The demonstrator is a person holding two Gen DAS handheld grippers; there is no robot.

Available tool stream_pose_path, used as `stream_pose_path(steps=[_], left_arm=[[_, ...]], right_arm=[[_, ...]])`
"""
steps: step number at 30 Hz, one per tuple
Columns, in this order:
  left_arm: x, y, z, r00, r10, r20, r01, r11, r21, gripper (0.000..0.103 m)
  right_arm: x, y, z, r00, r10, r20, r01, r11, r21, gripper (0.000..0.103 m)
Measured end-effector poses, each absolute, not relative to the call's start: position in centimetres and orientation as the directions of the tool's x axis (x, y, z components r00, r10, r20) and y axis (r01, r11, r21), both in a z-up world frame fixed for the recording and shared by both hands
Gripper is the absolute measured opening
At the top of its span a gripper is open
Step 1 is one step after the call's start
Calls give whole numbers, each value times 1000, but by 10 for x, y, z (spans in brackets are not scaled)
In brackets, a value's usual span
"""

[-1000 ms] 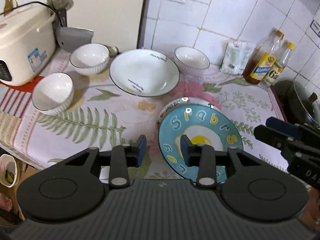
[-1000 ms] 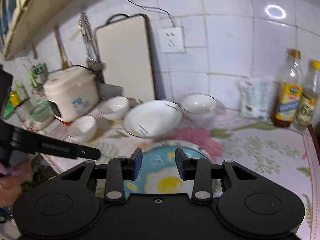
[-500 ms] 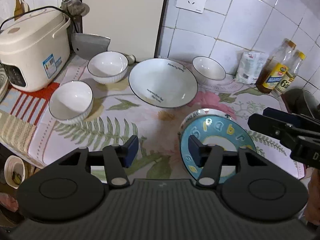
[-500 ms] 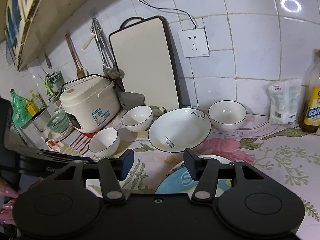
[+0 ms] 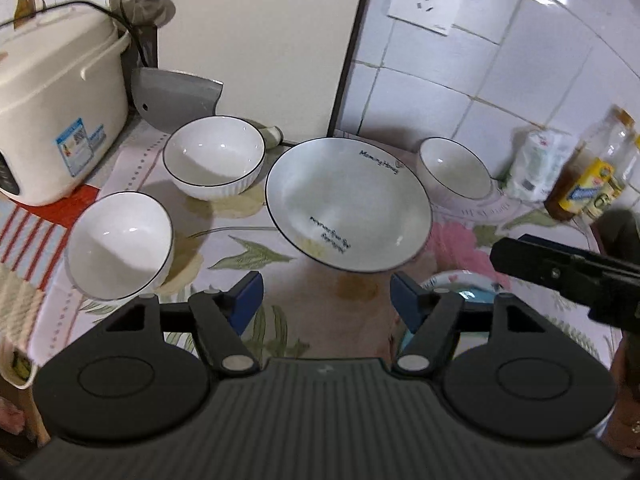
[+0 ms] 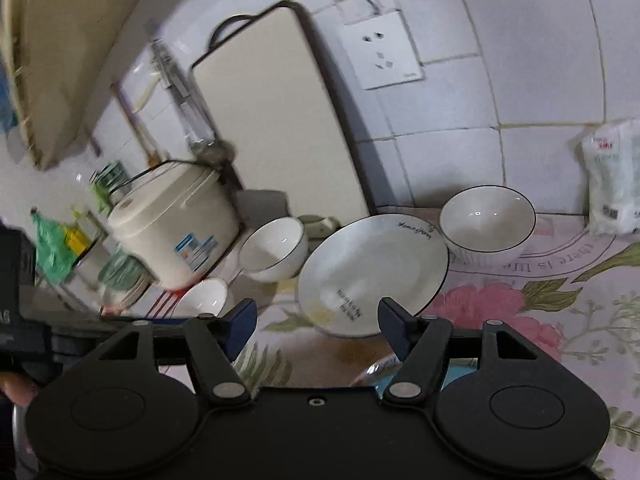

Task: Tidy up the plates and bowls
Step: 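Move both grippers to the white Morning Honey plate rim and close them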

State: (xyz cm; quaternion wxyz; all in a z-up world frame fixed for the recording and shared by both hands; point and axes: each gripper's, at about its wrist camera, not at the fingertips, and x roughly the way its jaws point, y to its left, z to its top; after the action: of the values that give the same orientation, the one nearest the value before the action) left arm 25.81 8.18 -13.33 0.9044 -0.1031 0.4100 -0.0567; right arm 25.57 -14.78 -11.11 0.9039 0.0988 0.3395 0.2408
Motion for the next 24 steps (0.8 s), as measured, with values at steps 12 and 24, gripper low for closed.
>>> stream_pose_path(steps=[12, 24], left_arm=[[323, 75, -200, 681, -113, -724, -67, 974, -214, 69], [365, 83, -230, 636, -162, -755, -63, 963, -260, 44]], right_arm=[[345, -162, -185, 612, 402, -681, -166, 907, 387, 72], [389, -167, -221, 577, 402, -711, -126, 904, 409, 55]])
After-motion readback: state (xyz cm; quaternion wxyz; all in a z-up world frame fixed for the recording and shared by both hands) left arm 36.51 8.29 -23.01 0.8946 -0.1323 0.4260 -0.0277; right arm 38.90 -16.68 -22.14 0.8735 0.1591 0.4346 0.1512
